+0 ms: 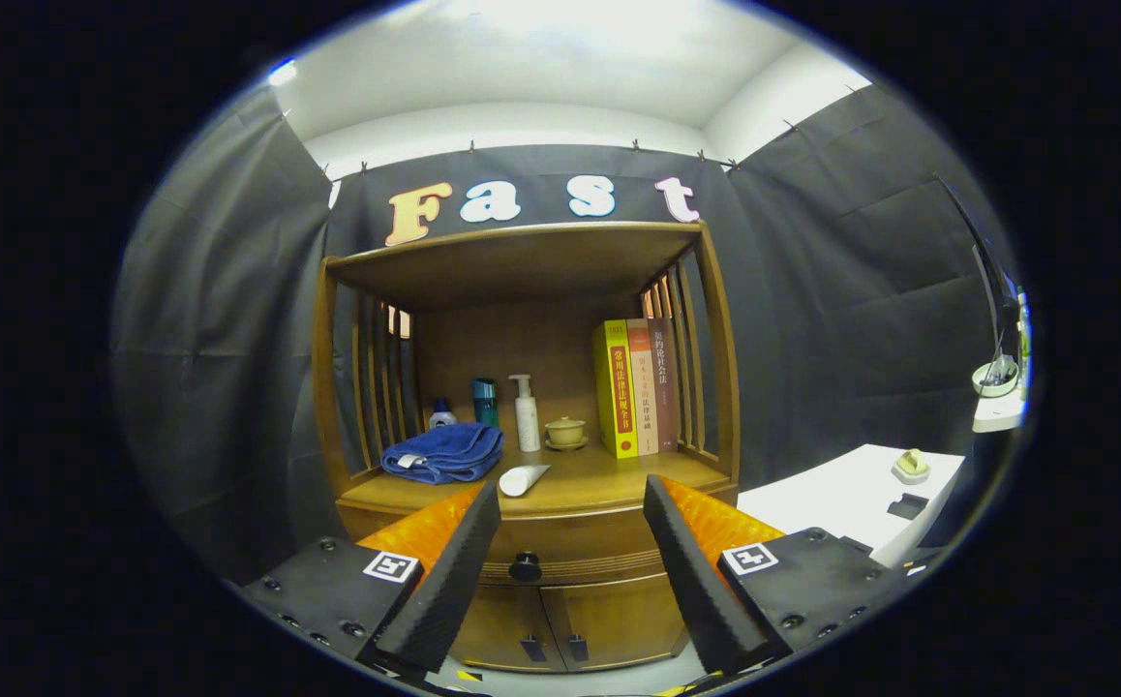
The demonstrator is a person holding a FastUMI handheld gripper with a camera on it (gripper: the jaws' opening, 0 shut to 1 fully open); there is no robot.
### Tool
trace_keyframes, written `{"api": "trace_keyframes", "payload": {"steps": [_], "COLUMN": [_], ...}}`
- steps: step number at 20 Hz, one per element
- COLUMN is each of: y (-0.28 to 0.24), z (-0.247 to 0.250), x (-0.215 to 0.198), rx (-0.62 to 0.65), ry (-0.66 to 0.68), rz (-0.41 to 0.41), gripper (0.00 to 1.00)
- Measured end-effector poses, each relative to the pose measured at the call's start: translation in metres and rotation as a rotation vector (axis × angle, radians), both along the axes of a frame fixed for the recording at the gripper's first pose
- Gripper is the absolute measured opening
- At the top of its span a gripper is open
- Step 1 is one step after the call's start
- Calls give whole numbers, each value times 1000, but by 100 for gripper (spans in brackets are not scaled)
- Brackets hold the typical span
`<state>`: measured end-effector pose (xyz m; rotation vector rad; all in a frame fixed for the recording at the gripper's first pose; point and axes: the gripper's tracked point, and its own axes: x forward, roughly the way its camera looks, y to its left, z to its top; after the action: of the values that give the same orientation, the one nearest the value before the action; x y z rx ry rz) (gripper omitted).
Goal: Pull open the drawer, take out the items inside it, and place them on the countertop above the cabinet.
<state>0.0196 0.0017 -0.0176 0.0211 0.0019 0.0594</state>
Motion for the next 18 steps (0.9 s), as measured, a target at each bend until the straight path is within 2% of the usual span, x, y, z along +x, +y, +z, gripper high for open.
{"api": "trace_keyframes", "payload": {"steps": [10,18], "y": [20,19], "z": [16,11], "x": [-15,-13], "rx": [2,11], "ry": [-21,-11], "rz": [52,54], "gripper": [98,98]}}
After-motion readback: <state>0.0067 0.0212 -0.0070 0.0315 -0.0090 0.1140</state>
